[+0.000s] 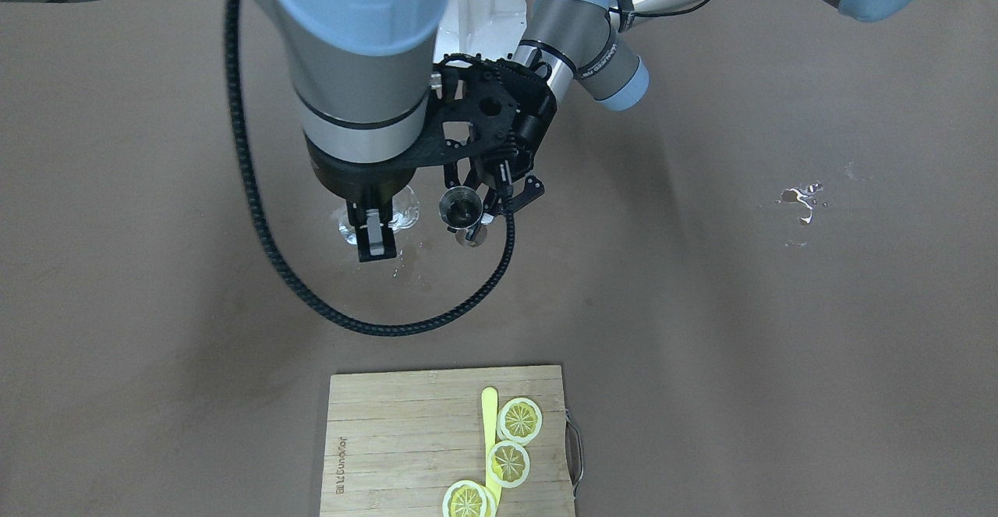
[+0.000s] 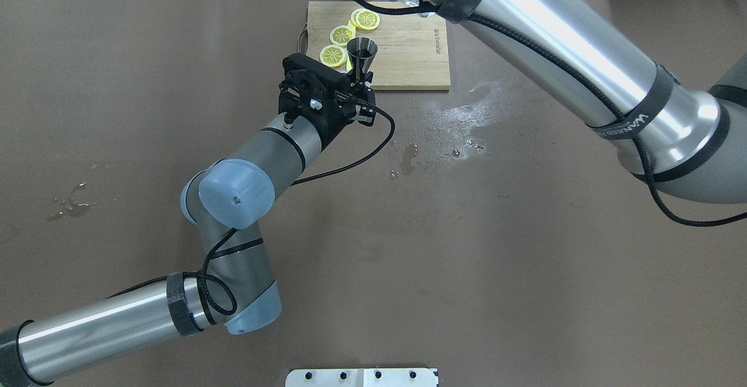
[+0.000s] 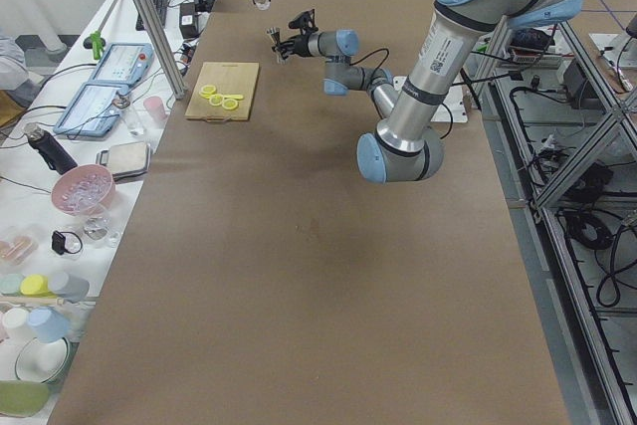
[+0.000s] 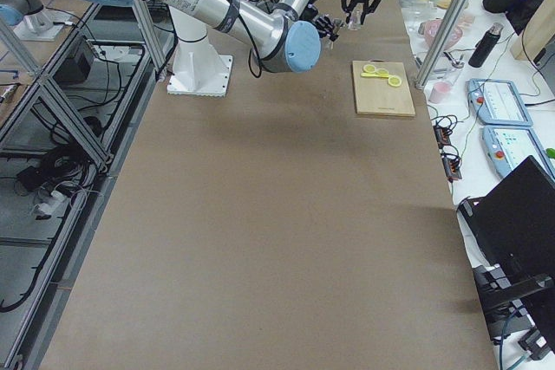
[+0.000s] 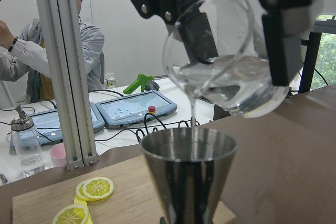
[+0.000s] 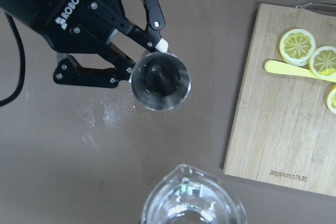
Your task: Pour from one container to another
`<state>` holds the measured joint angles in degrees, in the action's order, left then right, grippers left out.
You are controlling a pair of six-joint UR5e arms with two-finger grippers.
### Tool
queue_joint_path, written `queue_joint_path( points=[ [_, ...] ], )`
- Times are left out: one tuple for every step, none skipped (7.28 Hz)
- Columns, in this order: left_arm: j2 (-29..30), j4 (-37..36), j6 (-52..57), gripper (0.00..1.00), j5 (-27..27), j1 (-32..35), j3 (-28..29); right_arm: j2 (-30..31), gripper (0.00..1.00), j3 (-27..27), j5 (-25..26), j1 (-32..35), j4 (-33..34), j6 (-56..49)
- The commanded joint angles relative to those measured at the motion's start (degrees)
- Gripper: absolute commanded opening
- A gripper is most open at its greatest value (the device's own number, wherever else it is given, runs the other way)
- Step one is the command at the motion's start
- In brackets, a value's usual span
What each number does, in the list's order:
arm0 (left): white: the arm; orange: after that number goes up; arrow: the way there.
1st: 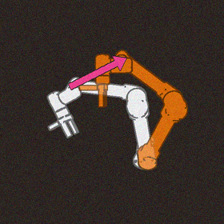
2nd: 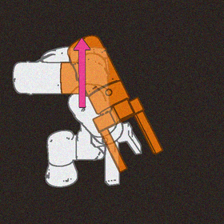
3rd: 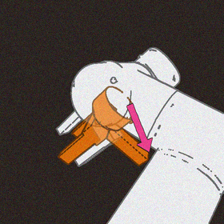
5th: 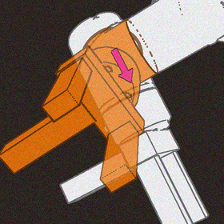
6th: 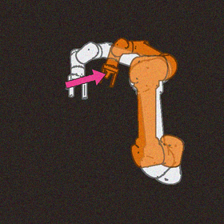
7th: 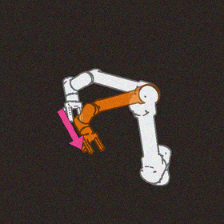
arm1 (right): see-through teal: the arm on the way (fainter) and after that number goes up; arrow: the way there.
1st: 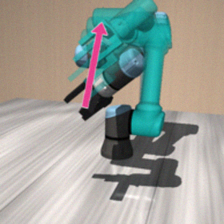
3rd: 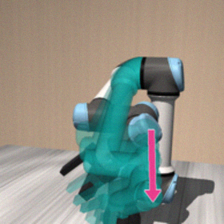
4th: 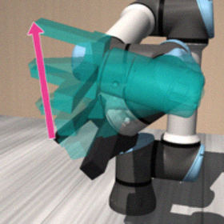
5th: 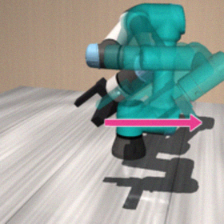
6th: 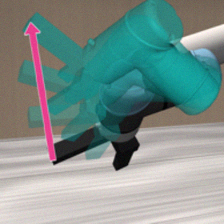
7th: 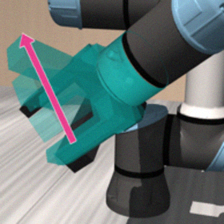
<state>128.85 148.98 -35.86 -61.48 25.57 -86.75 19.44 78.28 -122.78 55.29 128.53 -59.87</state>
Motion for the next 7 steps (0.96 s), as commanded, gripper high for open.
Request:
queue_joint_path(
  points=[
    [0.0,0.0,0.0,0.0,0.0,0.0,0.0,8.1,0.0,9.0,-4.5,3.1,-3.5,0.4],
    [0.0,0.0,0.0,0.0,0.0,0.0,0.0,11.8,0.0,11.7,-7.7,4.4,-6.9,0.5],
    [0.0,0.0,0.0,0.0,0.0,0.0,0.0,15.1,0.0,13.9,-9.9,5.3,-9.6,0.5],
    [0.0,0.0,0.0,0.0,0.0,0.0,0.0,18.7,0.0,15.6,-11.9,5.4,-13.4,0.5],
    [0.0,0.0,0.0,0.0,0.0,0.0,0.0,22.1,0.0,16.6,-14.0,5.4,-17.8,0.5],
    [0.0,0.0,0.0,0.0,0.0,0.0,0.0,25.7,0.0,17.9,-16.5,5.4,-23.0,2.2],
    [0.0,0.0,0.0,0.0,0.0,-0.1,0.0,29.7,0.0,19.2,-18.0,5.3,-29.0,5.5]
  ],
)
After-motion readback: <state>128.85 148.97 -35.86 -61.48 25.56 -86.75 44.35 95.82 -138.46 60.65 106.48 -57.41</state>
